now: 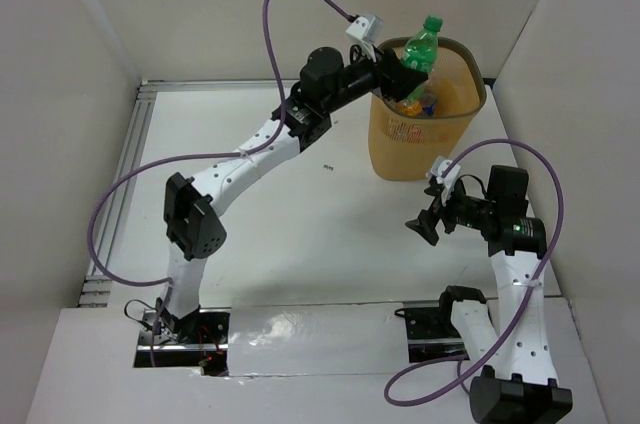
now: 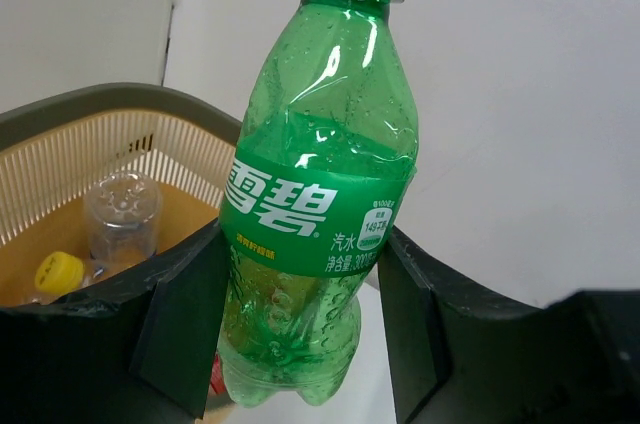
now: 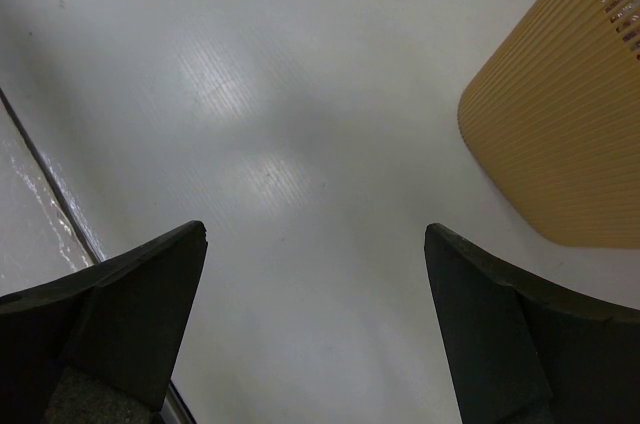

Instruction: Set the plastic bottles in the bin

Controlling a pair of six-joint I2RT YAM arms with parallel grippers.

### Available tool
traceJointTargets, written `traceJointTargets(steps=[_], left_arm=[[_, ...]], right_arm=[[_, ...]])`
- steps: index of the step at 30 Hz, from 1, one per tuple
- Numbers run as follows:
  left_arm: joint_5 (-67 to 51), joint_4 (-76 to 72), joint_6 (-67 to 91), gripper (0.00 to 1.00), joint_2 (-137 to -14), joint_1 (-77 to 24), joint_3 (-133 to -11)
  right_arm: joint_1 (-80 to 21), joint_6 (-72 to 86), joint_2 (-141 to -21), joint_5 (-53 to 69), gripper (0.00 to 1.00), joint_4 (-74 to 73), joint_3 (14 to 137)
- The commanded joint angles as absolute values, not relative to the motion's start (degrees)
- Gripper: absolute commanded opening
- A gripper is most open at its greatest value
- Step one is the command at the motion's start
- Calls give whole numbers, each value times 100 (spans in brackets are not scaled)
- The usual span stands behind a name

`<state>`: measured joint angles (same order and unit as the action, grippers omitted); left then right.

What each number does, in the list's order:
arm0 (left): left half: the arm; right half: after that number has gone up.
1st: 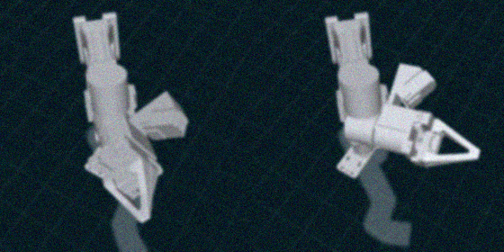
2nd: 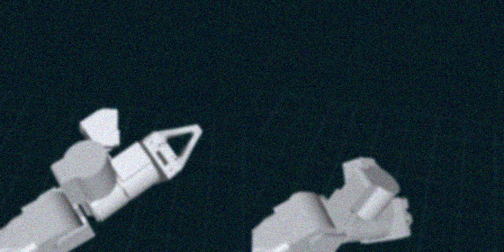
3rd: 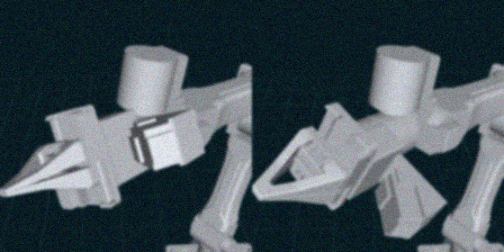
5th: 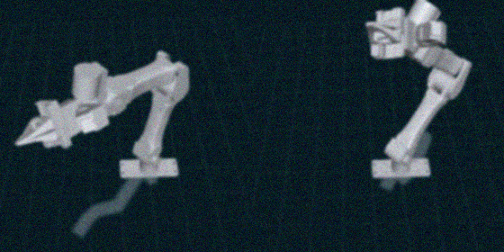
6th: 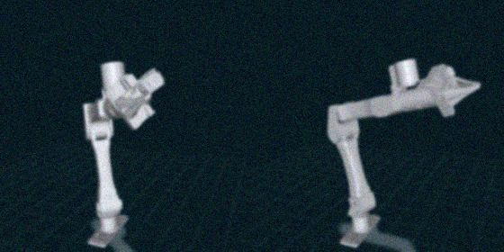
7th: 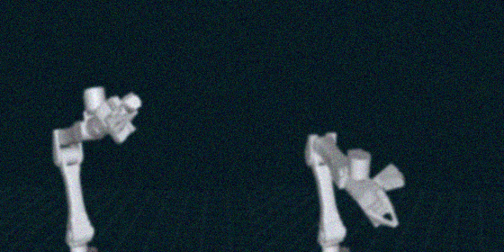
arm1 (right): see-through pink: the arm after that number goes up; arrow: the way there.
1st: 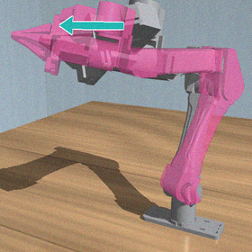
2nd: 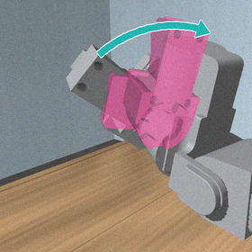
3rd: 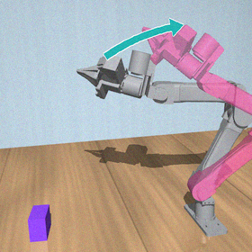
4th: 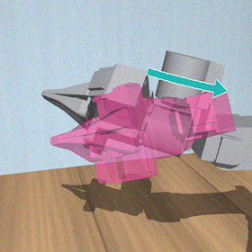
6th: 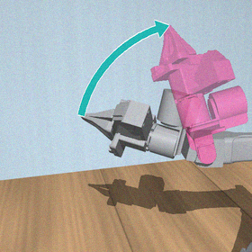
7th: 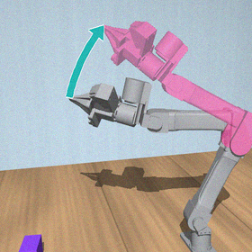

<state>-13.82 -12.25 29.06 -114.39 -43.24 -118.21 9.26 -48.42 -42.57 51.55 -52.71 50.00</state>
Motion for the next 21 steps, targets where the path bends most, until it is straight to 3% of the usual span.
traceJointTargets(steps=[1,11,17,19,20,21], left_arm=[[-985,-1916,3111,27,-11847,-4342,-12260],[62,-1758,2988,35,-12945,-4342,-13297],[158,-1679,2927,85,-13061,-4394,-13351],[106,-1679,2927,91,-13061,-4395,-13411],[105,-1679,2927,99,-13061,-4395,-13490],[105,-1679,2927,99,-13113,-4395,-13543]], right_arm=[[905,-4816,-4096,5124,96,-5133,4939],[957,-4764,-3938,5019,97,-5133,4887],[958,-4711,-3823,4913,100,-5133,4834],[958,-4711,-3823,4860,100,-5133,4834],[958,-4711,-3823,4860,100,-5133,4834],[958,-4659,-3823,4860,100,-5133,4834]])
